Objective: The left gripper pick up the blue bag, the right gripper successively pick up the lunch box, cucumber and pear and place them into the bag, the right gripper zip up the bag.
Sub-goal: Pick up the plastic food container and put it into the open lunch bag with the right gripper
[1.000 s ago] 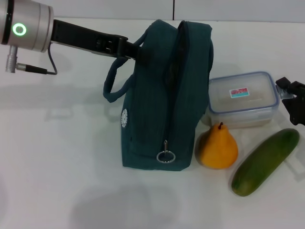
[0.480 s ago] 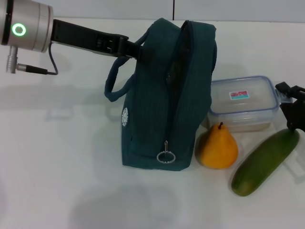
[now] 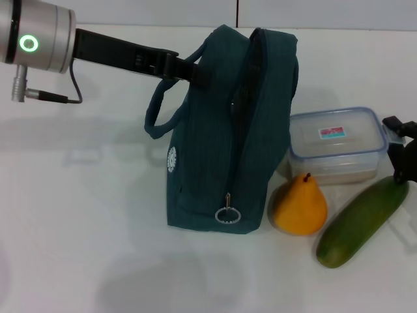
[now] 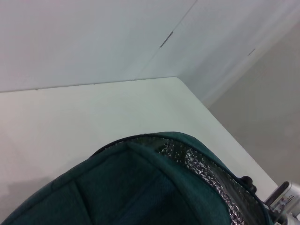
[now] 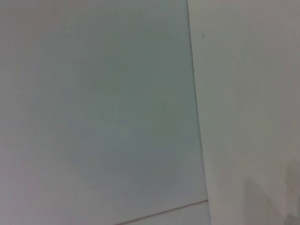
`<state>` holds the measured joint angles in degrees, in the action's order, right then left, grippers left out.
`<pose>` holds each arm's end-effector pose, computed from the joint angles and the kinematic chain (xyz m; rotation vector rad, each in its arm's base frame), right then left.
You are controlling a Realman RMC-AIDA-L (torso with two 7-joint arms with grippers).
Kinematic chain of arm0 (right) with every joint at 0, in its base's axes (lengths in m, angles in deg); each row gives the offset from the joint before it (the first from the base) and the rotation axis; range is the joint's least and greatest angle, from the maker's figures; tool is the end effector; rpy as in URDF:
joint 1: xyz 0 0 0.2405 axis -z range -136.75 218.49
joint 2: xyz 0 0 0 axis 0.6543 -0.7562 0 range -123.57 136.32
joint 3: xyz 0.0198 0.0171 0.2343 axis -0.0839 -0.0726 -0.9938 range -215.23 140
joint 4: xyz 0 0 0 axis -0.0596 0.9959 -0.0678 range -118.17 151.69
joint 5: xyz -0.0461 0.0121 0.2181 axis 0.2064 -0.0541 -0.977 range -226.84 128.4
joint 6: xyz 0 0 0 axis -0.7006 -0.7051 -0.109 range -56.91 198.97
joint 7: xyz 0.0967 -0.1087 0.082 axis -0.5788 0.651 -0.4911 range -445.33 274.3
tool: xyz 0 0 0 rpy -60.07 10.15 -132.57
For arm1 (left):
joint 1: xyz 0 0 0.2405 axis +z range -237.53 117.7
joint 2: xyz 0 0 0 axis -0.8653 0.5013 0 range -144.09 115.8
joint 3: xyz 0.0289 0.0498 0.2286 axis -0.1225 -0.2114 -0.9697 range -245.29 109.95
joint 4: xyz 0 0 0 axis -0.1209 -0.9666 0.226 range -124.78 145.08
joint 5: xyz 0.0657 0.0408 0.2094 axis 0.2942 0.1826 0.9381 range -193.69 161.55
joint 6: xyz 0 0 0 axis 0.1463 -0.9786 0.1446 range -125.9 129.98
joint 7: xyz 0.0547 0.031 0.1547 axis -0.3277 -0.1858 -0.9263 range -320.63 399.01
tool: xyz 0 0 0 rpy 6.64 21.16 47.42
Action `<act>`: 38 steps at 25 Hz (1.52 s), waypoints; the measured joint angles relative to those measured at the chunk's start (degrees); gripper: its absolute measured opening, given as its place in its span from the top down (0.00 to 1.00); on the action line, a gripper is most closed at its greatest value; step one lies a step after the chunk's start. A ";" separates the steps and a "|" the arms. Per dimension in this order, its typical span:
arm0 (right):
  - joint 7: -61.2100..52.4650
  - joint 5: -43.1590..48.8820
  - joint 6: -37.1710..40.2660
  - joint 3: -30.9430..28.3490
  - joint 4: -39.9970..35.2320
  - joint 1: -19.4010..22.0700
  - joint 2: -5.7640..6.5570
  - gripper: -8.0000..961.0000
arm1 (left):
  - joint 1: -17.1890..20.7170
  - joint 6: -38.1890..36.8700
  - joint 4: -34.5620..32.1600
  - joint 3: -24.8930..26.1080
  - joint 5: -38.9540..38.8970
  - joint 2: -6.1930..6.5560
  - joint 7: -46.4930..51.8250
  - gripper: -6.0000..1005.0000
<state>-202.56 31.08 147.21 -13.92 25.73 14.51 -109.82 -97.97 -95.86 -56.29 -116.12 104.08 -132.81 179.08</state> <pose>0.3090 0.3101 -0.0494 -1.0629 2.2598 1.7070 -0.1401 0.3731 0.0460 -2.7139 -1.2994 -0.4912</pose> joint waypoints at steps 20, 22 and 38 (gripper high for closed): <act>-1.52 -0.24 9.65 -4.44 -0.39 1.40 0.08 0.89 | 0.53 0.35 -2.49 0.22 -0.10 -0.20 -2.81 0.93; -1.65 -0.24 11.09 -5.56 -0.48 1.74 0.09 0.89 | 0.78 0.37 -3.77 0.21 -0.10 -0.15 -2.85 0.93; -3.63 -0.32 22.22 -10.73 -2.36 -0.25 0.41 0.89 | 1.65 1.70 -7.42 -3.58 -0.11 -0.80 -3.55 0.93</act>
<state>-206.19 30.75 169.42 -24.64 23.37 14.27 -109.41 -96.32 -94.16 -63.71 -119.70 103.97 -133.61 175.53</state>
